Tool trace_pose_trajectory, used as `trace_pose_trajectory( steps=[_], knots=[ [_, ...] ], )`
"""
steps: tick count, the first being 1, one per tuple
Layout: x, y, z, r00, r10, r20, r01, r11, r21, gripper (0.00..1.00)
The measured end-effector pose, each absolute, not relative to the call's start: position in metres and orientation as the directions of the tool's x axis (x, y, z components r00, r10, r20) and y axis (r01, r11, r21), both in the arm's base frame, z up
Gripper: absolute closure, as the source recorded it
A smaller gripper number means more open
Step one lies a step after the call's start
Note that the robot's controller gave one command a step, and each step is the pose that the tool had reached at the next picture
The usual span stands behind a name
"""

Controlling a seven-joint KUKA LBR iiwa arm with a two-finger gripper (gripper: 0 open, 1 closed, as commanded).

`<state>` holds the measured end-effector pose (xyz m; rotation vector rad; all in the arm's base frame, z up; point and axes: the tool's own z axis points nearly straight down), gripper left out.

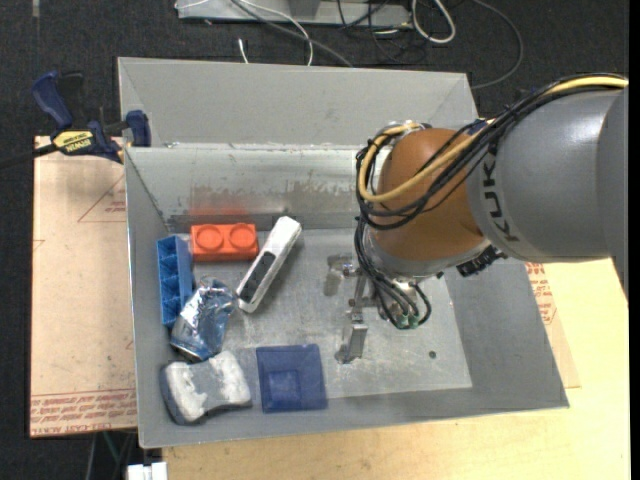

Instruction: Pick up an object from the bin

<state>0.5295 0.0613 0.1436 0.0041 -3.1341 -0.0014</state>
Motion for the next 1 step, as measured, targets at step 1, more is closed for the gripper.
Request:
trace_pose_trajectory(
  steps=[1],
  knots=[
    [0.5314,0.061,0.1475,-1.0,0.0,0.0,0.0,1.0,0.001,0.0]
  ],
)
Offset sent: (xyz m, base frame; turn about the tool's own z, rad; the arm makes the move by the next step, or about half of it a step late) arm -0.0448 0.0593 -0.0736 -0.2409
